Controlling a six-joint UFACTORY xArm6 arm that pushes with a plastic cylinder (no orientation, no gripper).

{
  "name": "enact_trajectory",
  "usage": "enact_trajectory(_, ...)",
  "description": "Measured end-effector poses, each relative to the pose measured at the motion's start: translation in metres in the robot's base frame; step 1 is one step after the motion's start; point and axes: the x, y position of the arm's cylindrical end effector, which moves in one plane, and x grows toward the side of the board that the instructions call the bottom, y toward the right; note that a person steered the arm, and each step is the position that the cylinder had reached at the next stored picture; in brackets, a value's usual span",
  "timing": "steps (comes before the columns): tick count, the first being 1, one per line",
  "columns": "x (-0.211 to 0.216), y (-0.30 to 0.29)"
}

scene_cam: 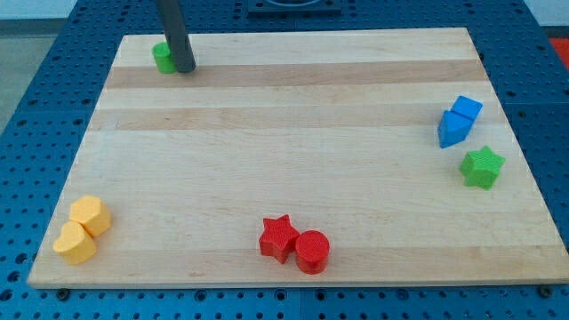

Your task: Push the green star into the green circle

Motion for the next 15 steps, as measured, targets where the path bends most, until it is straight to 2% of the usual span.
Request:
enact_trajectory(1, -0.003, -0.032)
enact_trajectory(2, -0.033, -0.062)
enact_trajectory(3, -0.040, -0.070)
enact_trajectory(4, 0.020, -0.033)
enact_trajectory(5, 0.092, 0.076)
enact_trajectory(6, 0.139, 0.192)
enact_trajectory(8, 0.292, 0.318)
enact_trajectory(9, 0.301, 0.421)
enact_trajectory(10, 0.266, 0.489)
enact_trajectory(12, 0.209, 0.465)
enact_trajectory(13, 0.205, 0.416)
enact_trajectory(15, 0.240, 0.340)
